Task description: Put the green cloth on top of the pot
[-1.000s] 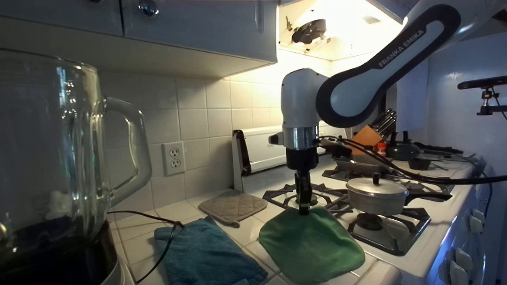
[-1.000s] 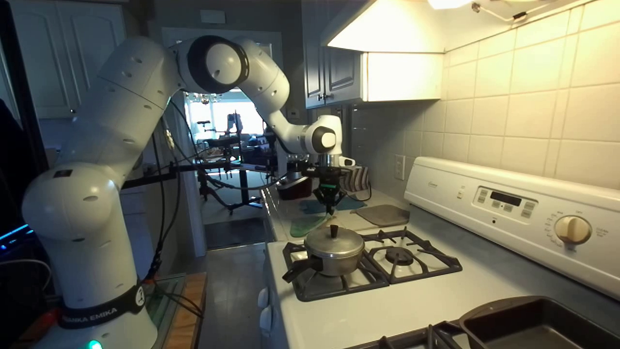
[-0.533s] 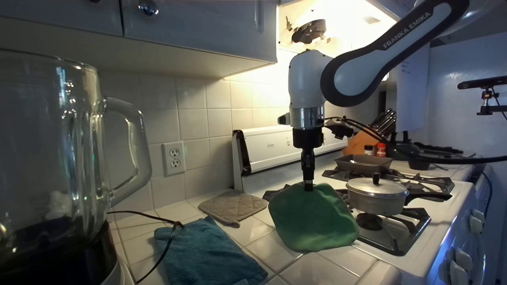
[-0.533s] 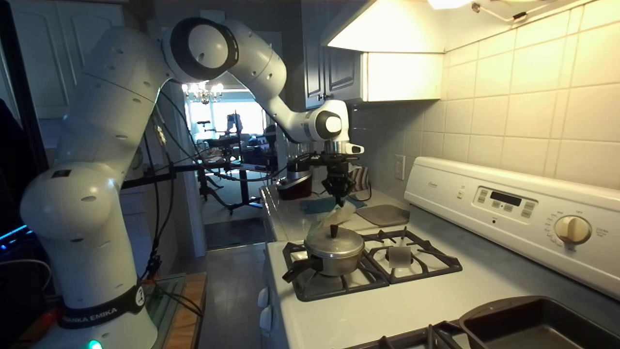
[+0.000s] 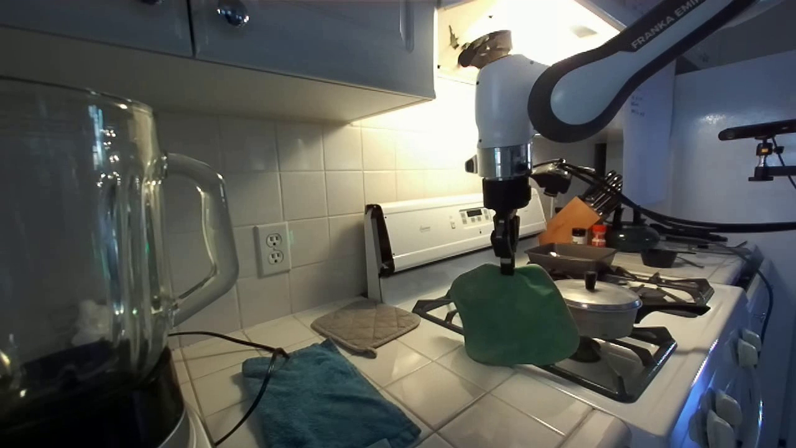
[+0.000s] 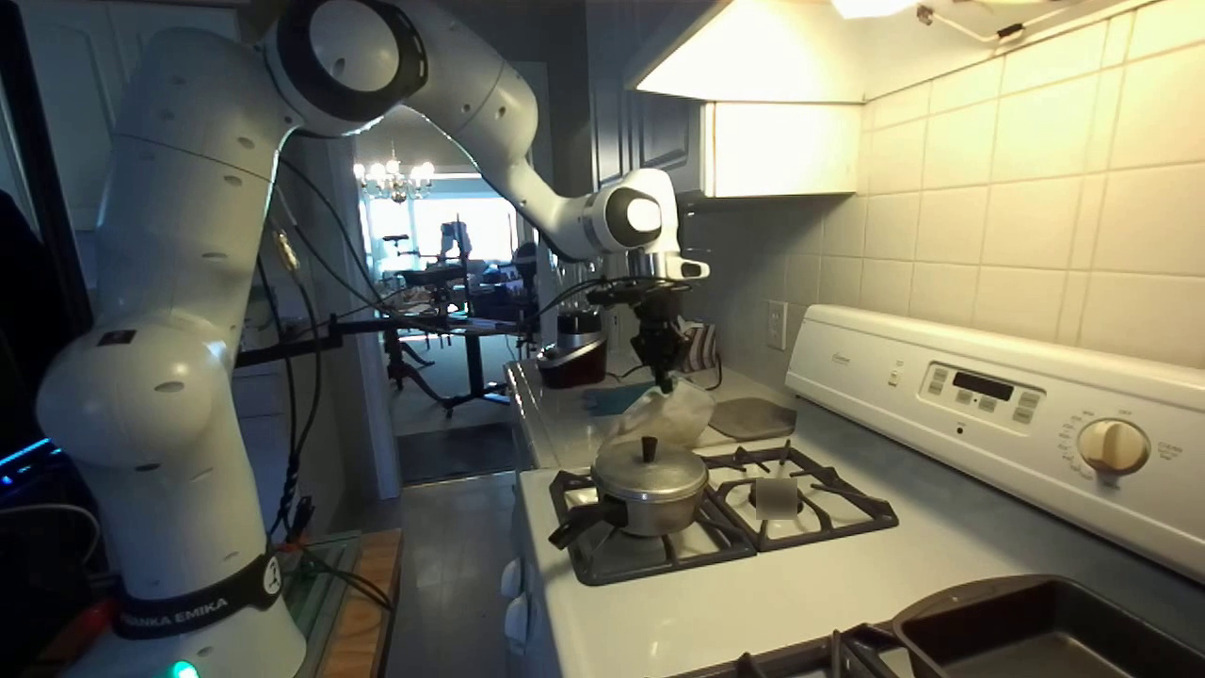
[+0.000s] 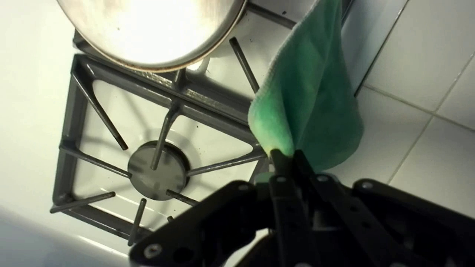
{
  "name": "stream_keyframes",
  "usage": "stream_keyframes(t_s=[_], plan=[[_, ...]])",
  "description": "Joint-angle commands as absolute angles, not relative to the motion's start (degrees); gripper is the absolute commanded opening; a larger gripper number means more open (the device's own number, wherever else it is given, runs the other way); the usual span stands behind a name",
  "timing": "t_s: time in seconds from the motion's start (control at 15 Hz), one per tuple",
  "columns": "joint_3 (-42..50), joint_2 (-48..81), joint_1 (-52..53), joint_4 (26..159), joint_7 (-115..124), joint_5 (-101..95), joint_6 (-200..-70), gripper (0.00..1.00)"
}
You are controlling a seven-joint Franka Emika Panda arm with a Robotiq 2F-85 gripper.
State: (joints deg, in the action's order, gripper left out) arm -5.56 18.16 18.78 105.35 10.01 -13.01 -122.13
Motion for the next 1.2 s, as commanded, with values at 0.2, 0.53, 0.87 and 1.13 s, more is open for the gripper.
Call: stream_keyframes(t_s=[0.2, 0.53, 0.87, 1.13], plan=[[-5.92, 7.23, 17.69, 117.01, 23.98, -15.01, -123.17, 0.02], [-6.06, 2.34, 15.4, 122.16, 30.42, -17.49, -124.55, 0.02], [-6.47, -0.8, 13.14, 125.38, 36.67, -19.41, -128.13, 0.02], [-6.9, -2.9, 11.72, 127.82, 42.59, -21.04, -129.97, 0.02]])
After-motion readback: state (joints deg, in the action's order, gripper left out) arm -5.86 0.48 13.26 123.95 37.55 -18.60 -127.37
